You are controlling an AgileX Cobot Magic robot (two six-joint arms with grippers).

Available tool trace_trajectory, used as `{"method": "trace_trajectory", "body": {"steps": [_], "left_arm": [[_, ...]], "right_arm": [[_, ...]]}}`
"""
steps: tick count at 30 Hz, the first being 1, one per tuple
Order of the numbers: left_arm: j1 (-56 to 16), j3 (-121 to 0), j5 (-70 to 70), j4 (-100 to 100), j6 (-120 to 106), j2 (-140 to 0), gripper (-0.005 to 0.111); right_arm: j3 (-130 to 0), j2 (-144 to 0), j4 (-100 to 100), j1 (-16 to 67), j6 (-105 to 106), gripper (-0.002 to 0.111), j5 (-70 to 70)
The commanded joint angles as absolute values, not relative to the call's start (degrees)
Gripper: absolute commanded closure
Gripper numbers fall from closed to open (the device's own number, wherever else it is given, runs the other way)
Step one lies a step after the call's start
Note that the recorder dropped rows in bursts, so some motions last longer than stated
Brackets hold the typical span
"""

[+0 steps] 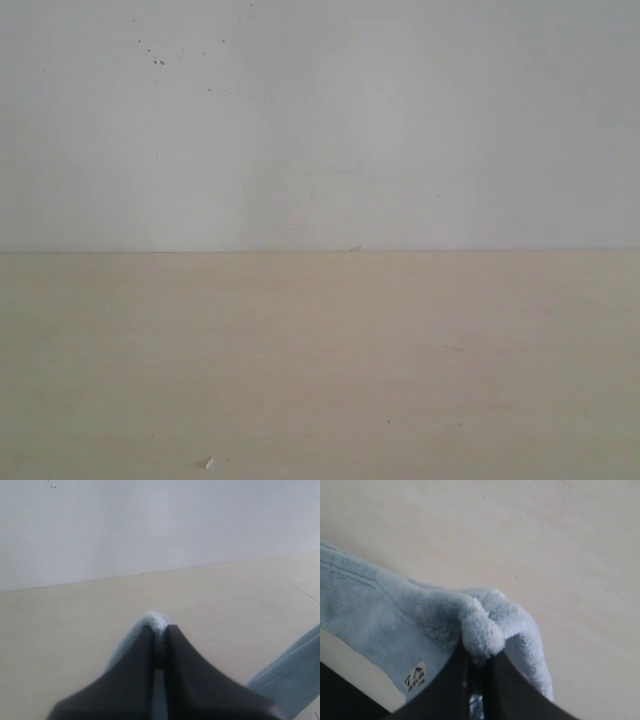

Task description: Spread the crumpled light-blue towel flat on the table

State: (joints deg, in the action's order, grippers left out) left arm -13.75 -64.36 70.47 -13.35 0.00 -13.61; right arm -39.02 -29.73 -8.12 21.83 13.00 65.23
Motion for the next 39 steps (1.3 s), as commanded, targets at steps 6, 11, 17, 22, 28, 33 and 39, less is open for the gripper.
{"method": "trace_trajectory", "body": {"steps": [6, 11, 17, 22, 28, 33, 39], "left_arm": [[-14.03, -64.53, 69.96, -14.13, -0.50, -13.46, 0.103], [-14.03, -64.53, 69.96, -14.13, -0.50, -13.46, 0.103], [-14.03, -64.53, 69.96, -14.13, -0.50, -13.46, 0.103], [-14.03, -64.53, 69.96, -13.92, -1.58, -13.46, 0.103], [-14.03, -64.53, 69.96, -13.76, -2.34, -13.46, 0.103], [-14.03, -64.53, 69.96, -12.96, -2.46, -13.46, 0.103], [-14.03, -64.53, 69.96, -12.67, -2.46, -13.46, 0.103]], "right_arm": [[-33.61, -39.31, -10.20, 21.66, 16.29, 0.108, 58.42], [-32.50, -48.27, -12.51, 21.66, 18.82, 0.108, 50.88], [-32.50, -59.22, -12.91, 21.66, 18.70, 0.107, 45.81], [-32.50, -65.90, -12.91, 21.66, 19.41, 0.081, 44.08], [-32.50, -69.89, -13.02, 21.66, 19.51, 0.061, 42.28], [-32.50, -69.79, -15.55, 21.66, 20.21, 0.061, 41.23], [-32.50, -69.79, -24.68, 21.77, 27.39, 0.061, 41.34]]}}
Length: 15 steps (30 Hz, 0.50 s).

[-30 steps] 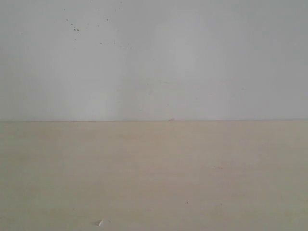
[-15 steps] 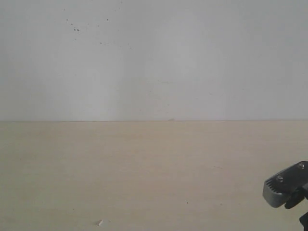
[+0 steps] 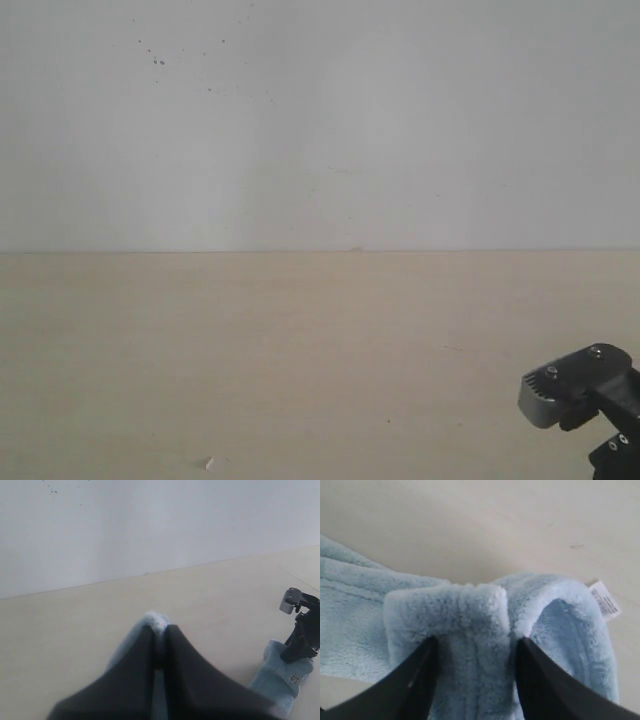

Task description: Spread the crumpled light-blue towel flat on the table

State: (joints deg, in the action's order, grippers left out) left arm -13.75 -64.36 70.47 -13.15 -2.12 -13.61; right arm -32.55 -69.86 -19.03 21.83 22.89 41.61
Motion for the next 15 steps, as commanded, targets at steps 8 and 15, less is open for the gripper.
{"method": "trace_trajectory", "body": {"steps": [8, 15], "left_arm": [[-14.03, -64.53, 69.96, -12.67, -2.46, -13.46, 0.103], [-14.03, -64.53, 69.96, -12.67, -2.46, -13.46, 0.103]], "right_arm": [[-32.50, -69.79, -31.92, 21.77, 33.81, 0.061, 45.55], [-32.50, -69.79, -32.67, 21.77, 34.71, 0.061, 44.24]]}}
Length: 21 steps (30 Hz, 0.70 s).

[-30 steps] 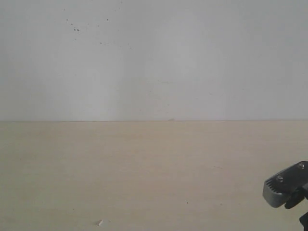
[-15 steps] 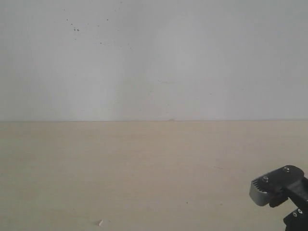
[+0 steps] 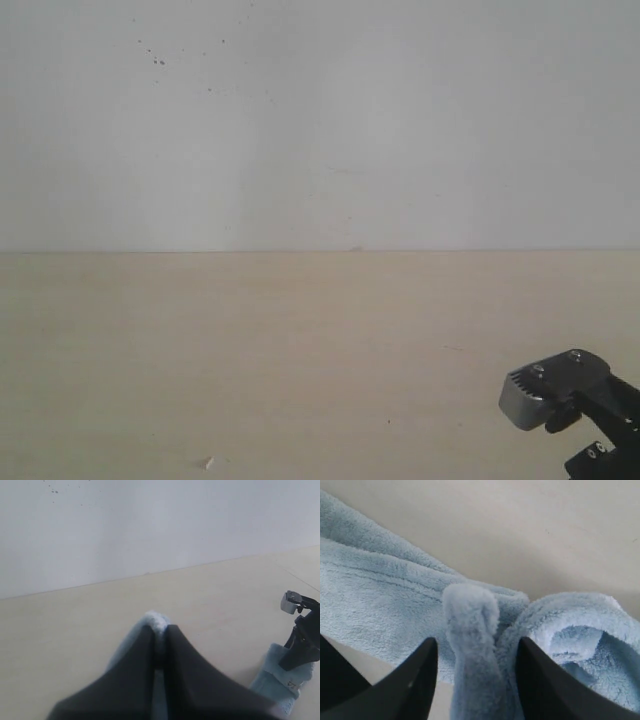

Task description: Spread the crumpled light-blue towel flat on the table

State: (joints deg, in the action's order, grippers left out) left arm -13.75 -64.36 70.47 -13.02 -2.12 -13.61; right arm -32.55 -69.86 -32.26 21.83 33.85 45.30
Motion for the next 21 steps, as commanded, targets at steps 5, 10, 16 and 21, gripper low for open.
{"method": "trace_trajectory", "body": {"steps": [5, 10, 16, 21], "left_arm": [[-14.03, -64.53, 69.96, -12.67, -2.46, -13.46, 0.103], [-14.03, -64.53, 69.96, -12.67, -2.46, -13.46, 0.103], [-14.03, -64.53, 69.96, -11.16, -2.46, -13.46, 0.103], [-14.03, -64.53, 69.96, -3.36, -2.46, -13.46, 0.103]], "right_arm": [[-32.50, -69.79, -32.67, 21.77, 34.71, 0.061, 42.71], [-32.50, -69.79, -33.16, 21.77, 38.07, 0.095, 41.50], [-32.73, -69.55, -38.68, 21.77, 38.28, 0.108, 35.67], [-32.73, -59.35, -38.41, 21.77, 40.33, 0.108, 33.01]]}}
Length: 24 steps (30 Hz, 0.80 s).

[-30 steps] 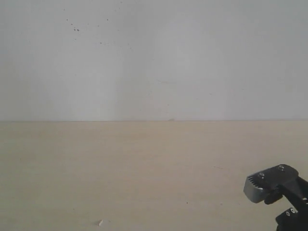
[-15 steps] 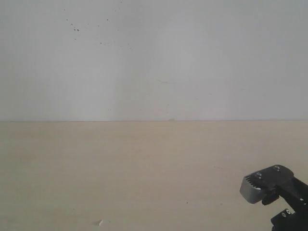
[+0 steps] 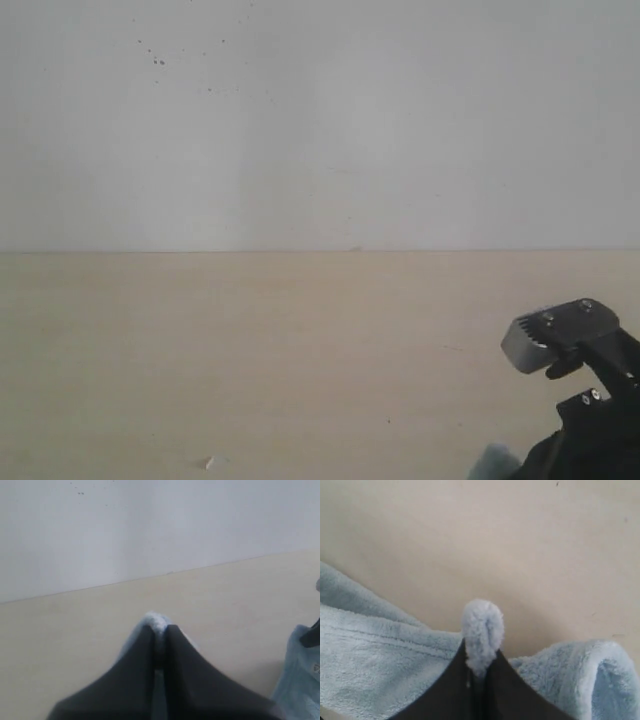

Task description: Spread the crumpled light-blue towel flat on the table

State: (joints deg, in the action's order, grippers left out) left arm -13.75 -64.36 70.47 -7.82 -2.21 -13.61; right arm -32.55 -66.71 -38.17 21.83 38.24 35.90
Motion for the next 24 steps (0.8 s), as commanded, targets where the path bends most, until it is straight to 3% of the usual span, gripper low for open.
{"method": "trace_trajectory", "body": {"steps": [1, 6, 15, 24], "left_arm": [[-14.03, -64.53, 69.96, -2.57, -2.33, -13.46, 0.103], [-14.03, -62.53, 69.96, 0.00, -1.60, -13.46, 0.103], [-14.03, -55.27, 69.96, 4.75, 0.00, -13.46, 0.103], [-14.03, -56.49, 69.96, 5.05, 1.72, -11.77, 0.103]], "right_arm": [[-32.73, -56.23, -38.41, 21.77, 40.58, 0.108, 32.09], [-32.73, -41.51, -35.04, 21.77, 35.27, 0.108, 32.35], [-33.87, -25.80, -1.19, 21.77, 8.12, 0.108, 39.95], [-46.01, -16.94, 8.44, 21.77, 3.60, 0.108, 50.14]]}}
